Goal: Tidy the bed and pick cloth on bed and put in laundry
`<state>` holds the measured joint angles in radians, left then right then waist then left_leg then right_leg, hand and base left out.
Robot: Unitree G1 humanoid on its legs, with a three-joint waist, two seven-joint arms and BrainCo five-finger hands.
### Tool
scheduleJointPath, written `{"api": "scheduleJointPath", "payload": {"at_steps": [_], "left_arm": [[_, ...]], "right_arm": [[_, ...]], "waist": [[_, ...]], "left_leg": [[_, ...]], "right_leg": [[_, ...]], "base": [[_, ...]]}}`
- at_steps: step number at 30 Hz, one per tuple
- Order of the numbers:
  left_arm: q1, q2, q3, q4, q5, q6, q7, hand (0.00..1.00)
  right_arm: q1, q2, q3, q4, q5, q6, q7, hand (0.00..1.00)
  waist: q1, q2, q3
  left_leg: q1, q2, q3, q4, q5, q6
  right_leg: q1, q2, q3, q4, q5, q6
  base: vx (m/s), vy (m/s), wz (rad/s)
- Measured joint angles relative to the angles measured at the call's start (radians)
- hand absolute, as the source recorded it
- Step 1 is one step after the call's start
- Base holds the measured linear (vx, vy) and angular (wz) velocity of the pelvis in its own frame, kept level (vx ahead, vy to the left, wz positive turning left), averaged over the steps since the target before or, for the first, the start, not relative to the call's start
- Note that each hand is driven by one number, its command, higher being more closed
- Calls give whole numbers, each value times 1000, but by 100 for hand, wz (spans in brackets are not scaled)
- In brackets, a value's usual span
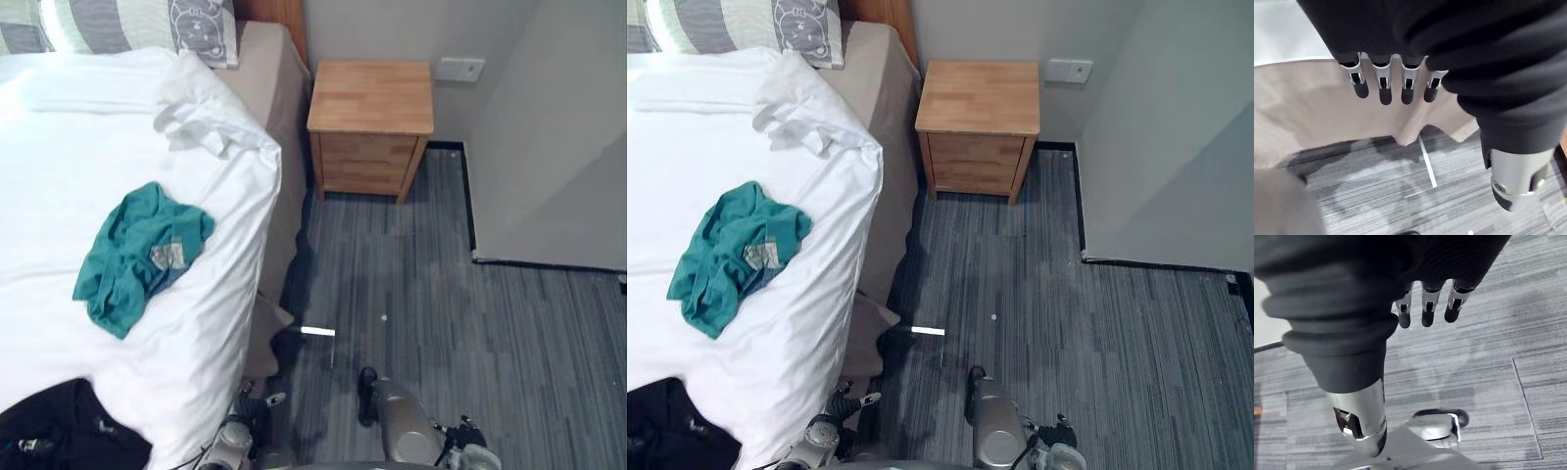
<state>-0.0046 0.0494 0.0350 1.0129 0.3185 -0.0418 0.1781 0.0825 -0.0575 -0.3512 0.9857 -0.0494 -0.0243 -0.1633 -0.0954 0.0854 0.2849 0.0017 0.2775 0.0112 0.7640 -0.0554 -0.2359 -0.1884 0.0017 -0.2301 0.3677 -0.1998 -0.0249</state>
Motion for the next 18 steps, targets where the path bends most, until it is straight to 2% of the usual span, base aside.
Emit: {"api": "scheduleJointPath", "payload": {"at_steps": [1,2,4,5,6,7,8,9,10,11,12,13,14,15,16,17,18], "left_arm": [[21,-2,11,-44,-3,-3,7,0],[25,-3,12,-54,-3,-5,10,0],[25,-5,10,-73,-13,-6,27,0],[24,-11,12,-82,-21,-9,36,0],[20,-17,14,-95,-31,-13,44,0],[20,-18,14,-105,-33,-14,45,0],[19,-17,13,-117,-34,-14,46,0],[15,-17,8,-117,-34,-14,47,0],[8,-17,-5,-113,-33,-13,47,0],[1,-16,-6,-107,-32,-13,46,0],[-15,-9,-10,-91,-28,-13,46,0],[-29,-6,-35,-72,-26,-11,45,0],[-32,1,-37,-71,-29,-14,40,0],[-36,1,-32,-78,-29,-17,38,0],[-35,0,-26,-77,-21,-21,39,0],[-13,-8,-37,-70,-19,-21,38,0],[-10,-4,-43,-59,-18,-21,37,0]], "right_arm": [[1,-7,19,-13,-2,2,-17,0],[3,-9,23,-18,-1,2,-18,0],[7,-11,39,-21,-2,2,-32,0],[8,-11,37,-21,-3,5,-34,0],[3,-11,33,-14,-9,10,-36,0],[0,-9,32,-3,-14,12,-36,0],[-11,-4,31,16,-23,13,-35,0],[-14,1,29,22,-29,13,-36,0],[-12,2,27,22,-38,11,-35,0],[-9,6,25,26,-41,11,-35,0],[-10,16,27,29,-42,11,-35,0],[-14,18,27,29,-46,9,-32,0],[-15,19,26,28,-52,8,-32,0],[-15,27,26,28,-58,8,-32,0],[-11,33,25,32,-67,10,-33,0],[-2,25,27,34,-77,9,-31,0],[-3,29,30,45,-80,8,-31,0]], "waist": [[13,-3,7],[20,-1,7],[34,-9,8],[41,-12,8],[57,-17,9],[58,-27,9],[64,-46,6],[66,-57,3],[68,-59,2],[76,-68,4],[88,-95,-4],[81,-102,-11],[85,-101,-11],[98,-102,-10],[113,-113,-35],[106,-102,-63],[105,-125,-74]], "left_leg": [[-87,24,-5,251,4,4],[-106,25,3,307,-6,17],[-156,18,60,359,-51,89],[-203,17,92,312,-79,127],[-242,-1,109,208,-114,117],[-260,-27,112,110,-125,119],[-272,-78,110,-82,-125,117],[-269,-124,101,-272,-111,106],[-266,-156,102,-449,-32,106],[-255,-168,110,-480,42,138],[-220,-200,144,-528,41,168],[-230,-203,155,-503,46,192],[-268,-170,196,-408,29,214],[-290,-145,220,-332,20,219],[-282,-161,238,-393,5,209],[-232,-166,246,-480,-17,270],[-210,-180,270,-489,-17,268]], "right_leg": [[97,48,39,-70,0,-38],[128,59,56,-92,5,-50],[222,67,117,-161,8,-62],[272,65,152,-205,9,-62],[302,53,178,-232,22,-43],[318,40,192,-245,21,-40],[337,10,213,-264,13,-23],[355,-15,225,-285,5,-9],[381,-36,237,-312,-5,10],[401,-49,248,-327,-9,18],[412,-78,252,-341,-6,27],[411,-84,230,-357,54,62],[416,-79,245,-361,111,64],[426,-73,263,-362,144,61],[448,-80,285,-344,165,72],[437,-65,290,-280,145,86],[414,-83,293,-208,113,93]], "base": [[414,-128,-69],[423,-45,-97],[335,19,-87],[389,71,-87],[399,101,-75],[422,157,-68],[431,198,-55],[526,268,-56],[456,251,-42],[474,233,-34],[480,211,-5],[470,227,9],[463,294,12],[427,323,-7],[423,298,-18],[384,245,-11],[316,162,-13]]}}
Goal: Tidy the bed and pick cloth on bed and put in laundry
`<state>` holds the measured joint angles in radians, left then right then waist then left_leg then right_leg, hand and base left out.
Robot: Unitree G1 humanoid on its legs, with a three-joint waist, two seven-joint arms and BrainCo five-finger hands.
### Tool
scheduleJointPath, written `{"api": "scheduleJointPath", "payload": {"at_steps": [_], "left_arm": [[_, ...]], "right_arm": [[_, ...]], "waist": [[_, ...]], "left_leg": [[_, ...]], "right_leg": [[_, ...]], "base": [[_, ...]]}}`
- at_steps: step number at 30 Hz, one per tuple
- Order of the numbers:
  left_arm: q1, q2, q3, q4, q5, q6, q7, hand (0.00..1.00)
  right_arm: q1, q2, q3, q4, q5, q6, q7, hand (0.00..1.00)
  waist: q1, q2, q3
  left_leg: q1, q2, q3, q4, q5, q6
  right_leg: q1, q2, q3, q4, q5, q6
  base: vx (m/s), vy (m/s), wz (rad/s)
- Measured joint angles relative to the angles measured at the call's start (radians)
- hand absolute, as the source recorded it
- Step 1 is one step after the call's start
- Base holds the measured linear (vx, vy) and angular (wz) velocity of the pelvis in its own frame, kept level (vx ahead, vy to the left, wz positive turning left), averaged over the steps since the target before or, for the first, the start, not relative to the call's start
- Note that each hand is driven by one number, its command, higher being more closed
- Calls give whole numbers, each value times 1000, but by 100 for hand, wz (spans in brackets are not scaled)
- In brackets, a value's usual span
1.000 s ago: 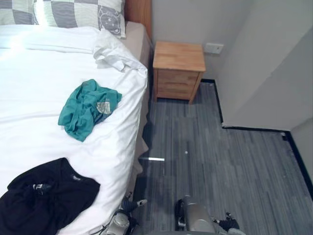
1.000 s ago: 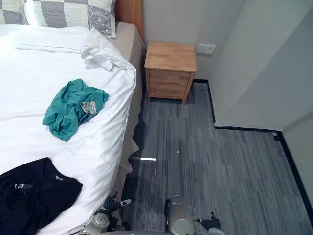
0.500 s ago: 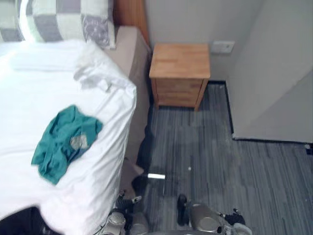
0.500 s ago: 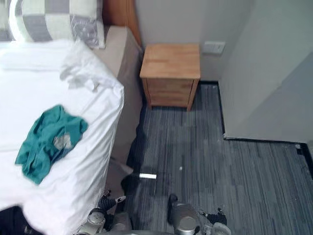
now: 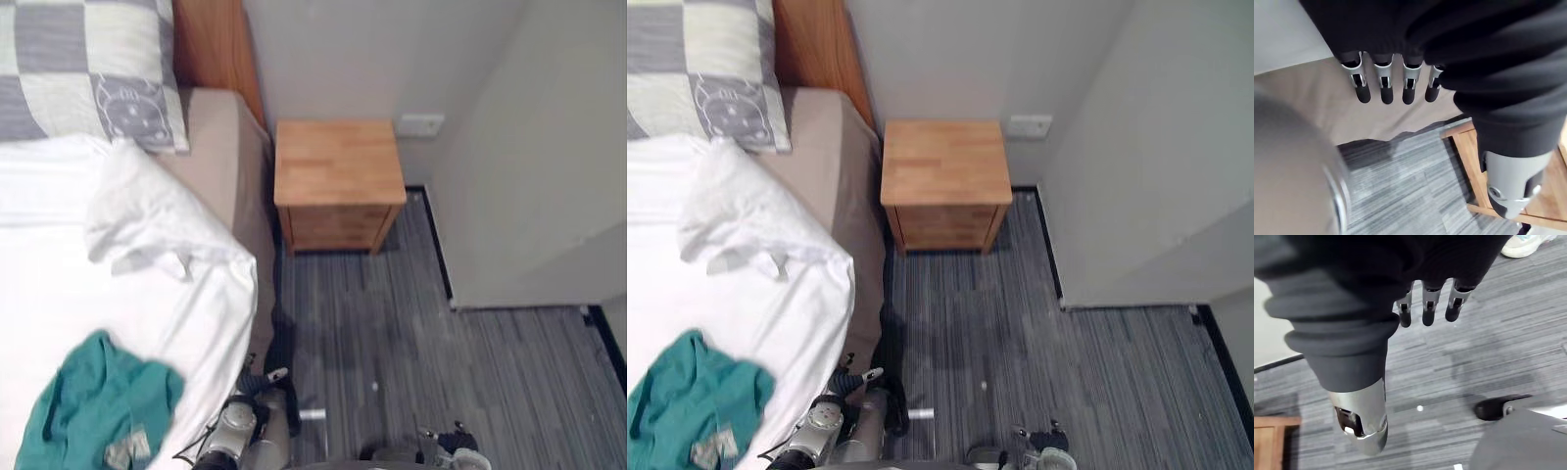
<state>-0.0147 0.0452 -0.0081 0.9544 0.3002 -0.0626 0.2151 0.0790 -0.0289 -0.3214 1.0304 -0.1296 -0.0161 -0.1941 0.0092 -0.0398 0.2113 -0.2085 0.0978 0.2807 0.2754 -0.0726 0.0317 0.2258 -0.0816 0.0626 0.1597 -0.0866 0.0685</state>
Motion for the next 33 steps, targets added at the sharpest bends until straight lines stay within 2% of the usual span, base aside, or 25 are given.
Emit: {"api": "scheduleJointPath", "payload": {"at_steps": [1,2,3,4,5,6,8,9,10,11,13,14,15,16,17,18,19,20,21,23,25,27,28,30,33], "left_arm": [[-2,-1,-1,3,-1,6,-1,0],[0,-5,-14,5,-1,9,-8,0],[1,-6,-40,13,-3,11,-17,0],[3,-8,-54,19,-5,12,-19,0],[9,-6,-75,26,-10,13,-19,0],[15,-6,-77,27,-13,13,-19,0],[23,-5,-77,31,-16,14,-18,0],[28,-3,-75,30,-16,14,-17,0],[31,-6,-72,30,-16,13,-16,0],[33,-6,-66,30,-16,14,-15,0],[34,2,-53,30,-15,13,-11,0],[31,4,-44,35,-15,13,-9,0],[20,-6,-29,47,-16,14,-4,0],[20,-17,-27,47,-15,10,-3,0],[22,-14,-22,46,-15,9,-2,0],[26,-14,-18,46,-15,8,3,0],[36,-20,7,40,-16,6,3,0],[46,-22,25,34,-19,6,3,0],[49,-22,49,32,-32,5,3,0],[45,-20,50,30,-46,5,2,0],[46,-19,49,26,-67,7,1,0],[47,-16,41,27,-73,11,1,0],[45,-16,41,27,-72,13,-1,0],[41,-16,37,31,-70,18,-17,0],[42,-6,41,33,-70,21,-22,0]], "right_arm": [[-4,6,6,6,-1,-7,1,0],[-16,2,5,5,-12,-5,3,0],[-20,1,2,8,-21,3,3,0],[-18,1,-1,11,-22,5,3,0],[-19,3,-4,16,-24,9,3,0],[-12,2,-3,14,-28,19,2,0],[-17,-3,-1,13,-28,22,0,0],[-21,-6,4,12,-29,21,0,0],[-28,-9,6,11,-29,21,0,0],[-33,-16,8,6,-30,22,2,0],[-30,-17,11,8,-30,23,2,0],[-33,-17,9,15,-29,23,2,0],[-36,-27,-6,21,-29,26,4,0],[-26,-37,-34,11,-30,25,1,0],[-14,-34,-33,10,-30,25,2,0],[-3,-31,-26,15,-31,27,5,0],[8,-36,-19,18,-41,31,16,0],[7,-40,-17,16,-47,31,21,0],[1,-40,-13,15,-60,32,22,0],[-15,-40,-14,13,-70,28,22,0],[-21,-40,-15,15,-69,25,22,0],[-39,-40,-16,12,-54,23,22,0],[-40,-38,-17,11,-45,22,22,0],[-41,-39,-26,-3,-16,18,22,0],[-24,-22,-68,4,26,24,21,0]], "waist": [[2,-5,-6],[3,-15,-8],[-9,-18,-6],[-18,-15,-4],[-28,-11,3],[-30,-9,5],[-33,-4,7],[-45,1,9],[-51,6,10],[-50,15,11],[-48,11,11],[-49,7,13],[-50,43,27],[-48,64,32],[-49,65,30],[-46,62,28],[-43,79,14],[-37,82,2],[-22,75,-14],[-24,72,-14],[-20,67,-14],[-23,66,-16],[-22,63,-16],[-27,60,-22],[-42,63,-30]], "left_leg": [[28,-15,14,-20,-24,7],[85,-46,24,-52,-54,6],[130,-68,12,-64,-74,18],[155,-78,-5,-65,-89,23],[217,-86,-41,-69,-117,25],[265,-81,-64,-76,-124,20],[341,-68,-126,-116,-125,16],[357,-53,-163,-123,-124,15],[361,-45,-193,-122,-127,10],[363,-23,-245,-121,-135,-13],[336,-7,-367,-112,-178,-82],[324,-4,-415,-101,-195,-104],[311,21,-466,-80,-209,-111],[258,21,-474,3,-193,-126],[256,22,-476,14,-191,-132],[264,32,-531,1,-187,-144],[252,63,-619,-27,-155,-177],[235,76,-651,-45,-128,-176],[201,93,-675,-90,-56,-162],[145,106,-625,-111,15,-144],[131,117,-426,-129,57,-133],[149,129,-78,-138,65,-131],[149,130,-23,-132,70,-124],[125,146,259,-23,55,-71],[104,116,316,9,43,-43]], "right_leg": [[-47,-15,9,122,-14,23],[-153,-32,28,382,10,158],[-228,-48,24,563,78,210],[-258,-59,13,659,88,208],[-316,-77,-66,811,32,195],[-345,-100,-151,858,-31,161],[-397,-115,-235,792,-136,77],[-419,-106,-245,692,-156,63],[-430,-97,-237,613,-162,64],[-444,-75,-180,424,-152,61],[-431,-63,18,140,-69,47],[-424,-64,51,125,-4,110],[-401,-31,15,151,-39,92],[-392,-2,8,263,-142,87],[-379,18,18,315,-161,34],[-375,28,29,389,-198,21],[-370,48,9,447,-211,30],[-362,54,-22,441,-214,26],[-338,49,-97,387,-220,14],[-289,43,-197,307,-215,6],[-231,38,-276,261,-205,-11],[-187,13,-347,248,-203,-32],[-182,3,-362,245,-205,-36],[-151,-48,-442,217,-215,-53],[-107,-75,-479,184,-215,-49]], "base": [[443,196,-20],[364,141,-15],[422,159,3],[370,99,50],[476,58,73],[420,-4,78],[418,-127,100],[394,-204,121],[361,-270,136],[339,-330,151],[350,-466,170],[240,-415,163],[285,-453,201],[276,-415,207],[318,-493,221],[241,-417,223],[218,-392,221],[202,-416,228],[179,-391,198],[141,-332,197],[54,-160,168],[34,-53,142],[42,18,110],[69,84,101],[37,178,97]]}}
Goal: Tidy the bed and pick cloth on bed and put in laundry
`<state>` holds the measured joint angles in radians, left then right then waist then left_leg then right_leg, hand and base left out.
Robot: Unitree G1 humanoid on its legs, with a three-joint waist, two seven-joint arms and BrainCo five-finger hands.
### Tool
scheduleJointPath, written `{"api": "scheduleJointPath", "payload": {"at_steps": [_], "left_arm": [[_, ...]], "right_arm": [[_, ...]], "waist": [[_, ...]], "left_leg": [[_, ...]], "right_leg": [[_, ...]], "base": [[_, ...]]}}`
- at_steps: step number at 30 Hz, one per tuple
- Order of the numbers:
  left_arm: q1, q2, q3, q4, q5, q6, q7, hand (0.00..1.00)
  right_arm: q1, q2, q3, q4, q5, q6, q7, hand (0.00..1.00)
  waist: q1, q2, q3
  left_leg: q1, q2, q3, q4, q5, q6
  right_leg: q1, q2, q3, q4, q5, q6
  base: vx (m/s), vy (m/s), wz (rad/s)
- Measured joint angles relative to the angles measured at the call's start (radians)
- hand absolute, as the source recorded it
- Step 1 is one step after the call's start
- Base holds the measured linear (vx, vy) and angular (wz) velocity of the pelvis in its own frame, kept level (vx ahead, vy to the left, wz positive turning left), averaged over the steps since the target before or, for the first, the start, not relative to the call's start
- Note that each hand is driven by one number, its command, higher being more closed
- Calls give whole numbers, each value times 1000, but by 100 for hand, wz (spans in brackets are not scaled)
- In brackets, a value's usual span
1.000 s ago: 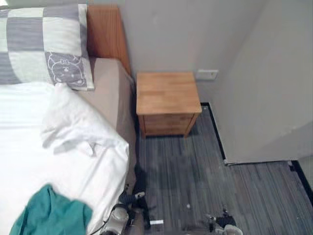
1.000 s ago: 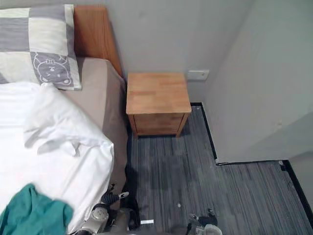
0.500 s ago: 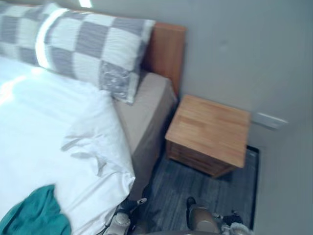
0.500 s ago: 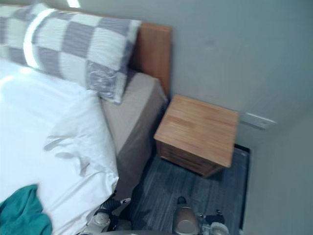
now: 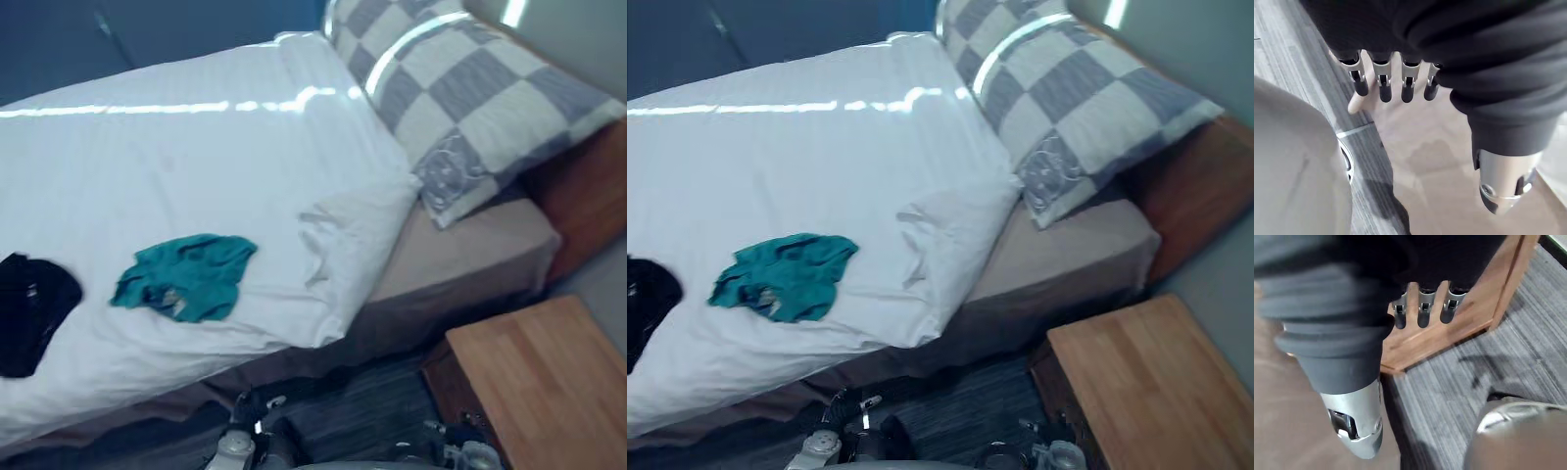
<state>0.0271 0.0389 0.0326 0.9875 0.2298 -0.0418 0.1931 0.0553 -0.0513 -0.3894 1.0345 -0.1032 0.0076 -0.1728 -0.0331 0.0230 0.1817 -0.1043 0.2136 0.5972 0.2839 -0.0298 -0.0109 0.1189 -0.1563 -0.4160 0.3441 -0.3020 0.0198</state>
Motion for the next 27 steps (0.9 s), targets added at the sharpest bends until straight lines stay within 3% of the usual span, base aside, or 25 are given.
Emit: {"api": "scheduleJointPath", "payload": {"at_steps": [1,2,3,4,5,7,13,14,15,16,17,18,21,23,24,25,27], "left_arm": [[2,4,1,0,0,0,-1,0],[1,11,10,0,0,4,-11,0],[2,13,11,1,1,9,-18,0],[8,16,17,5,5,17,-20,0],[13,18,18,4,7,16,-21,0],[14,29,24,4,9,17,-36,0],[55,33,39,-39,19,16,-42,0],[64,33,39,-52,21,16,-42,0],[65,36,39,-52,21,15,-43,0],[59,44,50,-54,20,13,-47,0],[61,47,54,-53,27,12,-50,0],[71,44,52,-44,39,13,-55,0],[80,74,50,-36,44,10,-58,0],[79,89,49,-32,48,13,-59,0],[80,105,48,-30,48,13,-60,0],[80,109,47,-29,48,15,-60,0],[78,113,33,-23,48,16,-60,0]], "right_arm": [[4,5,-7,0,10,0,0,0],[9,20,-32,-1,27,0,0,0],[11,26,-50,-3,34,0,0,0],[18,35,-91,-10,47,3,0,0],[23,38,-104,-17,55,3,0,0],[44,51,-165,-80,71,18,-2,0],[70,-10,-282,-602,73,39,-112,0],[50,-46,-310,-692,31,39,-144,0],[40,-57,-318,-711,17,39,-156,0],[5,-84,-326,-743,-12,40,-174,0],[-22,-108,-323,-781,-29,41,-183,0],[-60,-168,-287,-825,-63,38,-197,0],[-174,-277,-132,-824,-110,35,-195,0],[-246,-330,-30,-824,-128,19,-192,0],[-299,-360,30,-824,-144,2,-175,0],[-318,-368,46,-824,-144,-2,-170,0],[-377,-407,108,-825,-147,-4,-142,0]], "waist": [[-1,-8,-1],[-5,-25,-3],[-5,-28,-5],[-8,-24,-7],[-9,-21,-9],[-13,-27,-6],[-36,-13,-10],[-39,-7,-8],[-39,-20,-12],[-37,-56,-12],[-32,-52,-14],[-37,-17,-10],[-27,-30,-8],[-14,-40,1],[-1,-61,24],[0,-66,31],[2,-54,57]], "left_leg": [[2,-17,-8,-17,3,5],[26,-74,-25,-116,49,22],[44,-97,-31,-178,80,24],[96,-141,-43,-331,158,23],[113,-153,-48,-382,183,23],[107,-154,-76,-391,189,28],[79,-153,-88,-392,175,27],[63,-156,-78,-392,141,-18],[57,-165,-60,-387,99,-63],[27,-155,-33,-265,96,33],[16,-121,-30,-151,84,56],[49,-97,-59,-181,43,16],[85,-133,-51,-352,129,20],[79,-138,-44,-388,151,22],[78,-148,-45,-388,147,26],[80,-155,-48,-388,146,26],[92,-169,-88,-387,143,30]], "right_leg": [[3,-5,-7,-12,1,3],[23,-24,-37,-47,20,34],[29,-29,-44,-60,32,43],[36,-27,-48,-78,55,52],[36,-25,-48,-82,60,52],[45,-21,-49,-86,74,61],[31,-16,-42,-81,82,65],[28,-5,-45,-110,88,54],[27,-12,-44,-141,92,46],[3,-48,-42,-172,94,39],[-9,-52,-37,-172,100,42],[-4,-29,-27,-170,105,45],[-47,-21,-4,-170,138,47],[-93,-24,4,-132,141,46],[-119,-48,5,-69,117,47],[-128,-62,5,-33,105,48],[-227,-87,125,194,95,18]], "base": [[16,191,76],[6,153,53],[-13,187,53],[-32,121,26],[-77,120,41],[-89,25,33],[-125,19,6],[-166,29,16],[-221,88,16],[-134,58,1],[-148,46,-12],[-31,-22,-13],[-85,40,-14],[-88,42,-13],[-65,30,4],[-46,18,23],[-24,11,50]]}}
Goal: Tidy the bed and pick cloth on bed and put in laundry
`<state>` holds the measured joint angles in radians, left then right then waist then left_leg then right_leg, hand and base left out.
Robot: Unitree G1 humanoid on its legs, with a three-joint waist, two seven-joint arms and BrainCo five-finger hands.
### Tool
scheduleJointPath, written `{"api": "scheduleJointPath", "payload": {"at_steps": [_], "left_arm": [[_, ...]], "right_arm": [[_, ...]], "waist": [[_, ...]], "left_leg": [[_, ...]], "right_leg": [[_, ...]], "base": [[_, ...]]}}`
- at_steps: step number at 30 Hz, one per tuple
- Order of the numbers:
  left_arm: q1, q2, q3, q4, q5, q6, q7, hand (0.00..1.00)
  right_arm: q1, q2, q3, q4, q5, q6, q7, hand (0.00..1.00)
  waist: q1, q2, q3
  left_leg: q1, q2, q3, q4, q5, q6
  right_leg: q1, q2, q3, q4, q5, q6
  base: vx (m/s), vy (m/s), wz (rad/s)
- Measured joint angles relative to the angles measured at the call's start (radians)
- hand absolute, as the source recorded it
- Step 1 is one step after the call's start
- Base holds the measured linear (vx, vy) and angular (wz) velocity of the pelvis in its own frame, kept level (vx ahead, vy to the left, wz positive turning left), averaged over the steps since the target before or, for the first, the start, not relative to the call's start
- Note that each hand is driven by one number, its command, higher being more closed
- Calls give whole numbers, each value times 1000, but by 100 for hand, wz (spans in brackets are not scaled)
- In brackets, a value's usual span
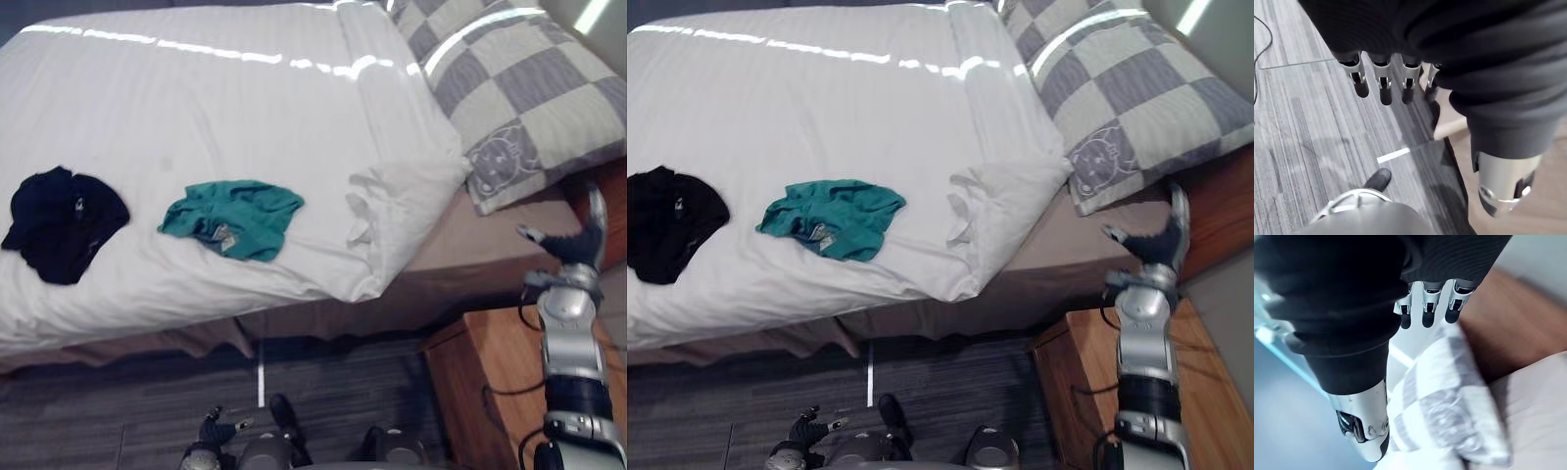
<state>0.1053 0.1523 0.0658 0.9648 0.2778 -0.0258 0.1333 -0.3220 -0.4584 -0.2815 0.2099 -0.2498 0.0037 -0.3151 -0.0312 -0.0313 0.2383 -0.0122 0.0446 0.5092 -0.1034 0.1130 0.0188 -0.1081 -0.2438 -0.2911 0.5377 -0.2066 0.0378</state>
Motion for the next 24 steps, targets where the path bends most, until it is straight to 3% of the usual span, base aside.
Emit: {"api": "scheduleJointPath", "payload": {"at_steps": [1,2,4,5,6,8,9,12,13,17,18,20,24], "left_arm": [[-5,-1,-18,1,0,0,1,0],[-13,3,-23,4,0,0,1,0],[-28,14,-28,5,1,-1,1,0],[-30,16,-30,5,1,0,1,0],[-38,15,-37,6,2,-1,1,0],[-39,8,-66,1,2,-10,-1,0],[-32,7,-76,-1,2,-11,-1,0],[-33,11,-103,-8,0,-20,-1,0],[-32,10,-108,-13,0,-25,-1,0],[-105,13,-142,-57,-9,-47,2,0],[-127,13,-149,-74,-21,-63,4,0],[-136,13,-154,-85,-33,-71,6,0],[-132,7,-194,-83,-52,-67,20,0]], "right_arm": [[-7,-15,28,0,-5,-3,14,0],[-7,-30,55,0,-16,-2,26,0],[-26,-53,105,0,-35,0,55,0],[-35,-61,116,0,-37,0,59,0],[-59,-78,134,5,-38,-1,65,0],[-101,-96,168,37,-37,1,85,0],[-119,-96,183,54,-38,1,103,0],[-161,-99,229,142,-37,2,110,0],[-186,-100,244,174,-37,2,115,100],[-439,-173,330,414,-37,4,123,100],[-528,-209,341,495,-36,4,123,100],[-609,-227,350,560,-35,3,121,100],[-658,-229,358,603,-35,-3,116,100]], "waist": [[-2,12,10],[-7,24,18],[-6,22,19],[-5,20,19],[-6,22,25],[1,58,26],[6,65,28],[19,84,31],[20,88,33],[18,146,103],[24,170,138],[27,190,162],[29,200,183]], "left_leg": [[-1,2,-35,0,0,-1],[-10,3,-68,0,2,-3],[-46,-8,-111,0,14,-22],[-55,-16,-123,0,19,-28],[-71,-29,-151,-1,24,-36],[-95,-13,-188,-1,21,-56],[-110,-1,-196,0,15,-84],[-141,25,-202,0,38,-99],[-151,28,-204,0,53,-96],[-225,26,-202,6,118,-41],[-241,25,-200,6,123,-37],[-266,25,-198,6,127,-38],[-286,27,-193,6,127,-38]], "right_leg": [[-41,28,120,49,-32,-1],[-48,58,205,21,-54,24],[-52,62,288,-137,-43,44],[-49,57,290,-177,-35,53],[-50,44,274,-199,26,80],[-46,52,236,-222,41,74],[-41,56,207,-252,56,73],[-45,81,183,-285,84,69],[-54,84,182,-285,85,68],[-119,84,188,-279,104,78],[-138,82,191,-276,107,79],[-169,82,194,-267,108,79],[-204,85,213,-258,108,79]], "base": [[-15,-24,92],[0,-57,112],[50,-140,118],[69,-170,108],[45,-113,83],[48,-121,64],[41,-104,33],[58,-77,11],[88,-46,1],[87,-9,-1],[78,10,3],[43,-9,-2],[68,-47,-14]]}}
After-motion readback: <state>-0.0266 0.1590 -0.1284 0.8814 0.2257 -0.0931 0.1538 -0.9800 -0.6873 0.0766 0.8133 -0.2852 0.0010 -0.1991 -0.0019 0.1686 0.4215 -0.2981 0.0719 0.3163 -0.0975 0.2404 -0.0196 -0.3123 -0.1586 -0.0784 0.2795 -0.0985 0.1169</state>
